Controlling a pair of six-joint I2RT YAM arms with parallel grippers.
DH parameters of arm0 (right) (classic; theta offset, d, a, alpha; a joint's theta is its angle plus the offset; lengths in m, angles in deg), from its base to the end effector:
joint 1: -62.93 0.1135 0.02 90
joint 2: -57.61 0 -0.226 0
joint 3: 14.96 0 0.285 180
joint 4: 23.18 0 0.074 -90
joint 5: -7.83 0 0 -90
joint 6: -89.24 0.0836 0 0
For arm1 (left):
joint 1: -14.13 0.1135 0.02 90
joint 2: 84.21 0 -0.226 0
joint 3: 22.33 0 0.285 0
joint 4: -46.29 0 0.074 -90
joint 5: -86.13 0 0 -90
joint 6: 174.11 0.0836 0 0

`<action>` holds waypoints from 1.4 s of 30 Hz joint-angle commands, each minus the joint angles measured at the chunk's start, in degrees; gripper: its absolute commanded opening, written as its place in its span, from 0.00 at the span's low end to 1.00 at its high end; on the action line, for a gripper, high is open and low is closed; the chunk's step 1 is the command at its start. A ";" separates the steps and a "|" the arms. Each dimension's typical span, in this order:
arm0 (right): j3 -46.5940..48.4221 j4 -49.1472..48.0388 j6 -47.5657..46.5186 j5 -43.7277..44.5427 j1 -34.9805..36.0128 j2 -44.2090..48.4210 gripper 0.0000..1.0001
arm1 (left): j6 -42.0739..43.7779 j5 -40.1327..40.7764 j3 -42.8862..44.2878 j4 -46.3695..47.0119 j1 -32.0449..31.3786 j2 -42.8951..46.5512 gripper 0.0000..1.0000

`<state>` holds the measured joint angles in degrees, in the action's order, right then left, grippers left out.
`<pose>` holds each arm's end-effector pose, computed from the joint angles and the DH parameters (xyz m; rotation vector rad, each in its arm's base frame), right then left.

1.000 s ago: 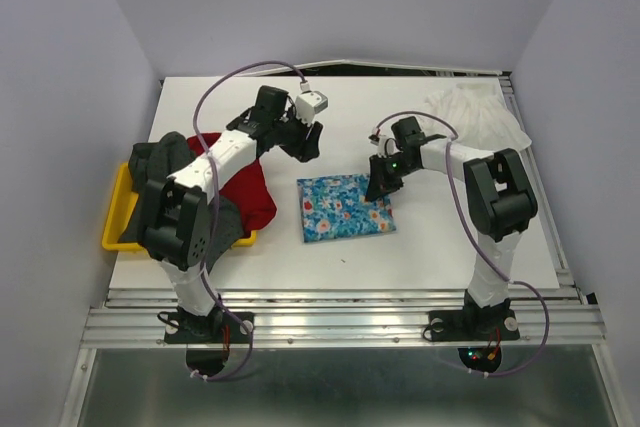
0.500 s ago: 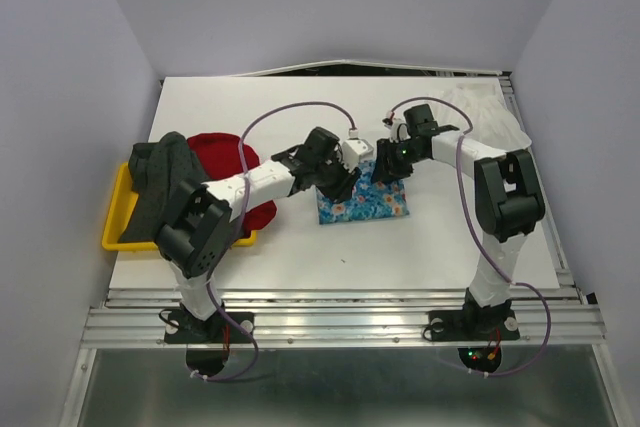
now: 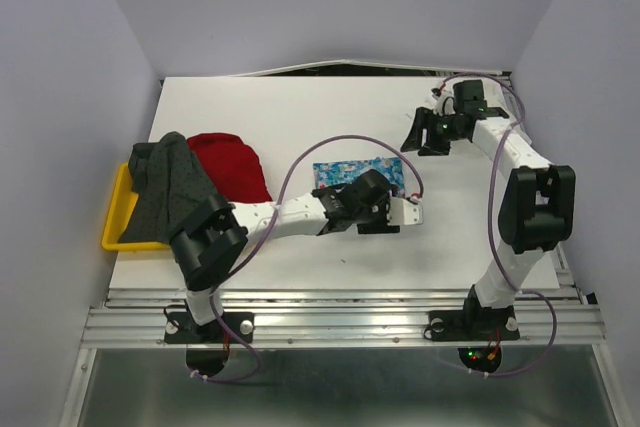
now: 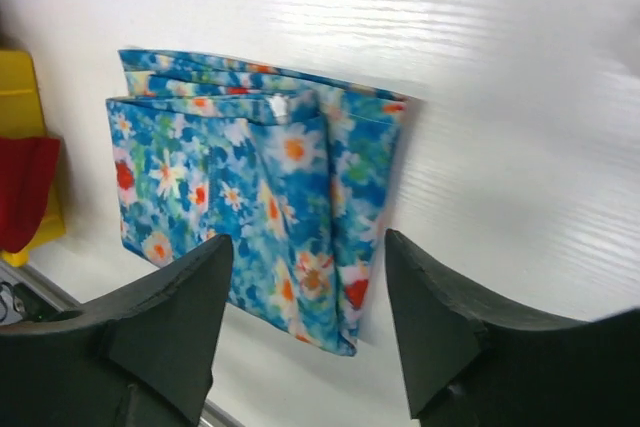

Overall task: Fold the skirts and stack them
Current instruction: Neatly place the folded skirt to the corner

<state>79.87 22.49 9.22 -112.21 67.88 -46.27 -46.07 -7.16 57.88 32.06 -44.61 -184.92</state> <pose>0.4350 0.0797 0.1686 -0.1032 2.5025 0.7670 0.2338 -0.3943 0.1460 1.6578 1.4284 -0.2676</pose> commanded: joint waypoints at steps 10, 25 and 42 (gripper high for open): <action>-11.82 2.62 -0.49 -3.61 -5.92 1.04 0.91 | 6.52 4.68 5.86 3.11 -2.43 -11.26 0.68; -19.65 -3.81 0.57 -9.86 -5.92 -2.12 0.94 | 5.82 5.14 8.32 2.15 -1.20 -14.96 0.20; -21.68 -13.56 6.46 -19.97 -4.69 -8.27 0.98 | 0.89 -12.00 11.75 -1.19 5.48 -10.65 0.00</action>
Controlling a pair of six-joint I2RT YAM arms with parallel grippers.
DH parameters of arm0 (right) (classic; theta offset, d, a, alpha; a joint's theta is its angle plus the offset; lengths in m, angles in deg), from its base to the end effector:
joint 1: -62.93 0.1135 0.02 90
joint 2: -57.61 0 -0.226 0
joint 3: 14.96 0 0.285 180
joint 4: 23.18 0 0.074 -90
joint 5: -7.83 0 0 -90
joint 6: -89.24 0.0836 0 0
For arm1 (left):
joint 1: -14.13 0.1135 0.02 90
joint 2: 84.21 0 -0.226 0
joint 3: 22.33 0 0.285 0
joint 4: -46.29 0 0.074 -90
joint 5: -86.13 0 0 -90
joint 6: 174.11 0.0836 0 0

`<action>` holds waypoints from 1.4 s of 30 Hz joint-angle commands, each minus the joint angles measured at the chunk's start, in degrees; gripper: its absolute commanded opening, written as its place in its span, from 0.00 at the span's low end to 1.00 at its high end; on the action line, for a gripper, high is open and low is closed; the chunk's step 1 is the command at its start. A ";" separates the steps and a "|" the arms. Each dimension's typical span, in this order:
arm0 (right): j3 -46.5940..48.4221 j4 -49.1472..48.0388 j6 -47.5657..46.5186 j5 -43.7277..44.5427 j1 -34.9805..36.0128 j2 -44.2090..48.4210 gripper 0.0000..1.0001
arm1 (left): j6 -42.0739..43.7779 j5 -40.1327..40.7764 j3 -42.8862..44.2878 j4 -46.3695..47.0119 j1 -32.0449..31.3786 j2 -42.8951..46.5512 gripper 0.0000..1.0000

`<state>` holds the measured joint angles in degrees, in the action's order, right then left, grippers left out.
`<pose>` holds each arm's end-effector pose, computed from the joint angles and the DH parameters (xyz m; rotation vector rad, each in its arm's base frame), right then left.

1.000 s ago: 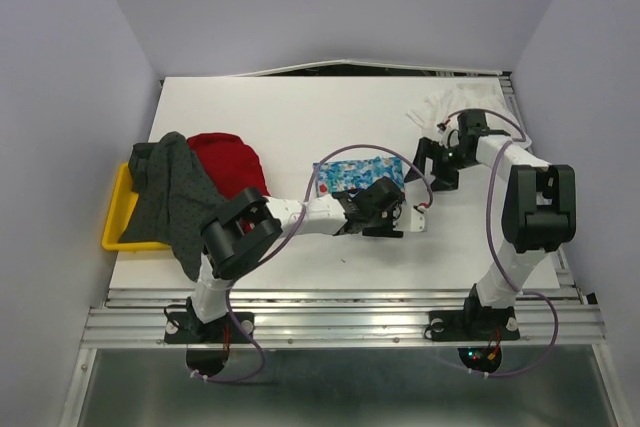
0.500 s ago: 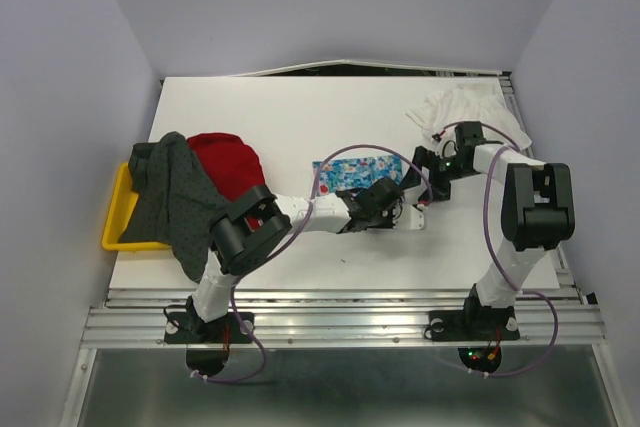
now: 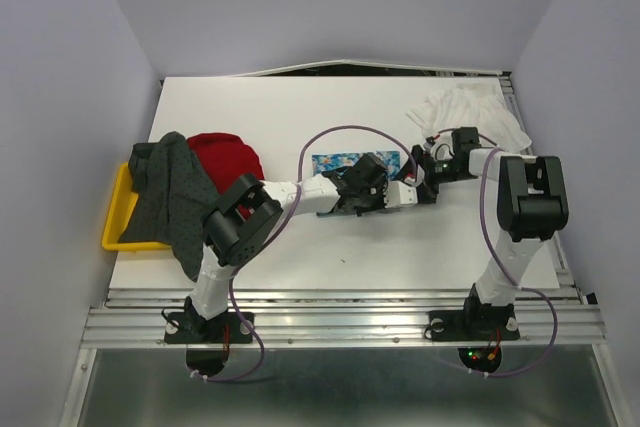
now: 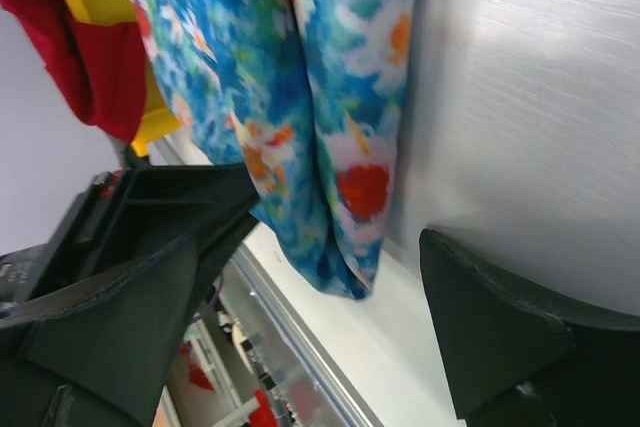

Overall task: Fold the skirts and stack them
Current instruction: Neatly place the folded skirt to the corner

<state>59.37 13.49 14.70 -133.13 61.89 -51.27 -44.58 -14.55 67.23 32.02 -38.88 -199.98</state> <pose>0.3698 0.0582 0.0458 0.1732 2.6464 1.3048 0.2841 -0.4029 0.0898 1.7176 1.5069 -0.3355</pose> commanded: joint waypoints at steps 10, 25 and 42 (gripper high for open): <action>-1.61 -10.36 3.26 -1.24 3.59 -9.94 0.99 | -1.56 -10.24 3.01 -1.05 1.59 6.16 0.00; -0.48 -13.44 5.46 11.14 7.10 -8.20 0.55 | -3.66 -11.29 4.16 -1.50 2.21 5.02 0.00; 19.29 10.89 -25.47 30.20 5.97 -2.39 0.01 | -16.06 -14.64 -4.28 -6.94 7.04 21.72 0.71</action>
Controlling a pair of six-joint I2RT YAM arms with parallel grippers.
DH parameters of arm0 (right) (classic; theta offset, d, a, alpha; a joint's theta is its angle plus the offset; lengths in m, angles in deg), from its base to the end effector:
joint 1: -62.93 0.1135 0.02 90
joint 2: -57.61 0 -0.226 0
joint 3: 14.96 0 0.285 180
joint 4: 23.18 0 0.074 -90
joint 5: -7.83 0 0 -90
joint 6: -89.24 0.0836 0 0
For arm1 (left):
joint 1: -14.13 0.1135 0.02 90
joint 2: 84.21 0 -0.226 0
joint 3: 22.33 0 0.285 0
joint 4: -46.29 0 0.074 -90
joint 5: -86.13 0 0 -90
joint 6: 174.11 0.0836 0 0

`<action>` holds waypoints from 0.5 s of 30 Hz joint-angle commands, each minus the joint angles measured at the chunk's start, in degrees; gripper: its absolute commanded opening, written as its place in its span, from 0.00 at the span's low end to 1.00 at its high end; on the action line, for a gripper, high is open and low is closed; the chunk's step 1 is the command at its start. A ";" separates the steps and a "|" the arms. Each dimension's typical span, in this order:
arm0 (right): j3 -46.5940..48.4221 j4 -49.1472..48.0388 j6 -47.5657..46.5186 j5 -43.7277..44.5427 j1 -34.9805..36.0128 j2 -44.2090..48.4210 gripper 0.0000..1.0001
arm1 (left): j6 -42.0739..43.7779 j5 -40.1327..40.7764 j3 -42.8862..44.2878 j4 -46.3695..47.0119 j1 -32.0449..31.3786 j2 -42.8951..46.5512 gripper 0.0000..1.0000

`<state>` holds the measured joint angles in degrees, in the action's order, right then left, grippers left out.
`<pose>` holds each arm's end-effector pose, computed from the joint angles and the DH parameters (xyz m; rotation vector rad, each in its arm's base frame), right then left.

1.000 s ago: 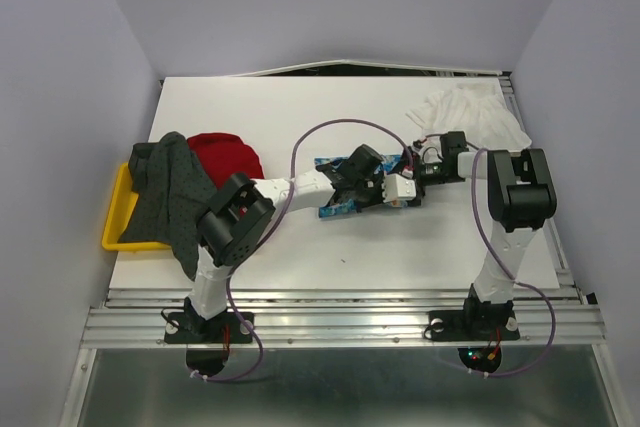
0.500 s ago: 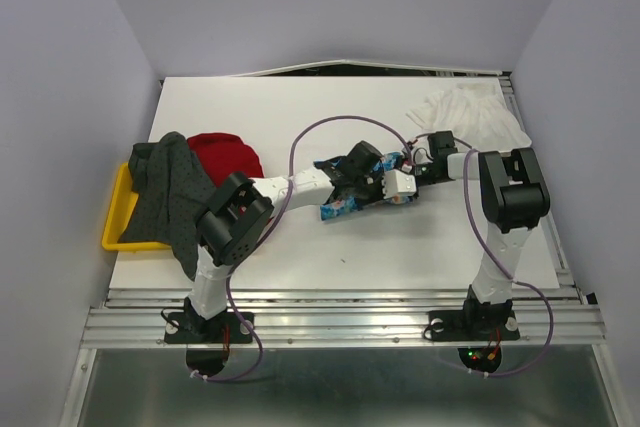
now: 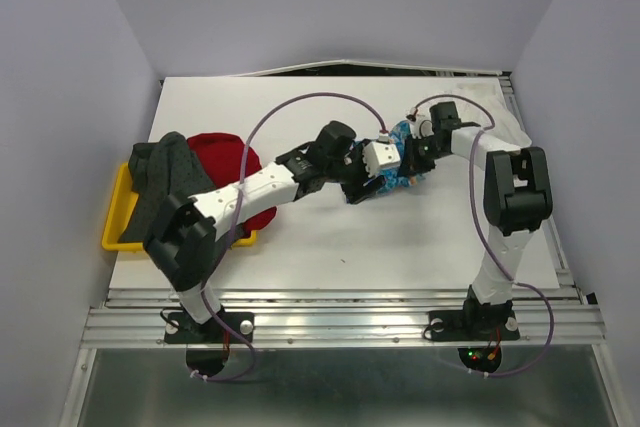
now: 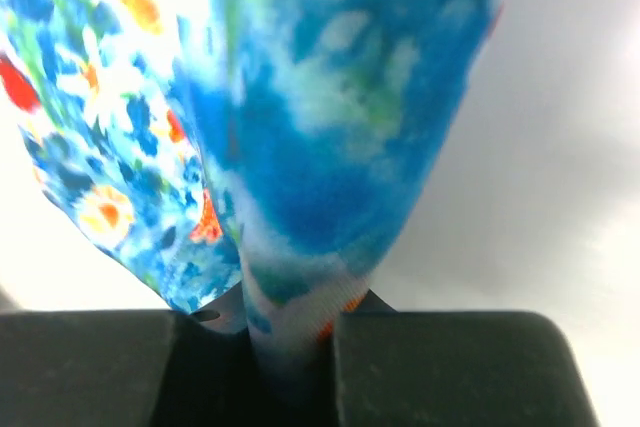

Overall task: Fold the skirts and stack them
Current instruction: Neatly place the folded skirt to the corner

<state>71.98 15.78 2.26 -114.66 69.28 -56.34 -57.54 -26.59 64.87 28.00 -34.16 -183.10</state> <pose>0.4169 0.0916 0.0586 -0.2420 2.6522 0.8181 0.2852 -0.3685 0.2035 1.4696 1.5193 -0.6428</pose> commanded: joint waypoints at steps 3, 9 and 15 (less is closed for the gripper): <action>12.04 12.21 -17.96 14.20 -2.65 2.16 0.01 | -4.15 -2.51 -4.29 -2.40 3.73 7.04 0.72; 24.14 17.13 -25.35 15.97 -7.48 -0.91 0.01 | -5.38 -1.63 -8.77 -0.46 4.35 9.50 0.73; 37.00 22.58 -27.99 12.73 -9.69 -5.40 0.01 | -4.95 -1.98 -10.44 0.51 4.44 10.12 0.73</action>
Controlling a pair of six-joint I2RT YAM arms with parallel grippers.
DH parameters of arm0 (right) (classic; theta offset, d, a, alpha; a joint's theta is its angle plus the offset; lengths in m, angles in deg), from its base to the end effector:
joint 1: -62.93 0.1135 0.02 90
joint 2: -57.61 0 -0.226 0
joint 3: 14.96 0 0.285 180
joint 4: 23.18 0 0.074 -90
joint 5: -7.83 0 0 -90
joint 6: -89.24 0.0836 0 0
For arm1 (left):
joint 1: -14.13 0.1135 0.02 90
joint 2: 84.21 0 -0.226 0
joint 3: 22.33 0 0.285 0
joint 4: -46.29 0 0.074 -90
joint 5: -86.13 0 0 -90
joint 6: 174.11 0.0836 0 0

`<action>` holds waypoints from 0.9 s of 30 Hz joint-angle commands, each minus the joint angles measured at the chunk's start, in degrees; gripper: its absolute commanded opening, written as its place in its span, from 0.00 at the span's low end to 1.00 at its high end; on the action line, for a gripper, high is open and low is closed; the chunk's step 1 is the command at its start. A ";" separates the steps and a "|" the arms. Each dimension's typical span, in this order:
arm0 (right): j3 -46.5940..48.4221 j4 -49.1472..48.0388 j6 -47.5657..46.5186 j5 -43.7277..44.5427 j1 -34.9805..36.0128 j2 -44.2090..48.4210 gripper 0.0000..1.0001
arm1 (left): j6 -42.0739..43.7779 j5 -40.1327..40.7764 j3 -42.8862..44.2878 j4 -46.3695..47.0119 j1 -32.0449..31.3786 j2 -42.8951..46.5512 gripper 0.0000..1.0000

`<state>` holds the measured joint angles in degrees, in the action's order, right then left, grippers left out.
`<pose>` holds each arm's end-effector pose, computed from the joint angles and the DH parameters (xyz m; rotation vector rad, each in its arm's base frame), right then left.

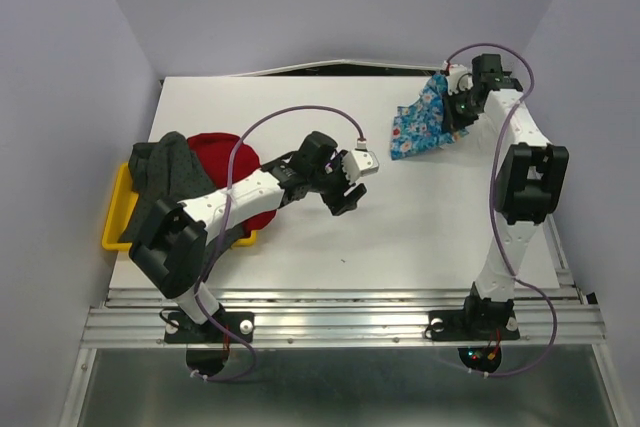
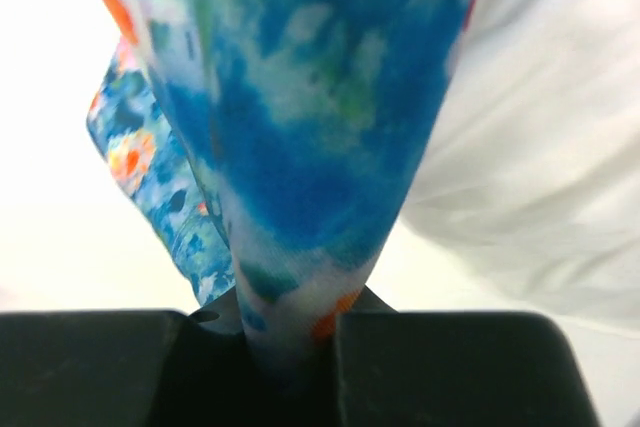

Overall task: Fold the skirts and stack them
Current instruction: Neatly place the folded skirt to the corner

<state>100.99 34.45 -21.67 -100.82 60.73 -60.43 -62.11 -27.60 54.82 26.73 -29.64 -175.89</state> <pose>0.4890 0.0080 0.1703 -0.5261 2.4967 0.2719 0.2852 -0.3198 0.1835 1.3817 1.6913 -0.6653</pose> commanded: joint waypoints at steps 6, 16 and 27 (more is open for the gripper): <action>18.19 5.94 -4.58 -3.84 -1.67 -4.65 0.01 | -0.03 -0.88 -0.22 1.60 -0.09 2.73 0.73; 29.00 6.91 -6.87 -5.17 -3.34 -6.76 0.01 | 0.41 -0.79 -0.31 1.07 -0.09 2.91 0.73; 30.34 9.99 -10.55 -7.71 -10.54 -10.98 0.01 | 0.50 -0.44 0.40 -0.16 -0.09 1.50 0.73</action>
<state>129.53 43.76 -29.56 -106.00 53.17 -70.64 -62.09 -27.60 54.64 26.51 -29.64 -175.85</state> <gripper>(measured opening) 0.119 0.731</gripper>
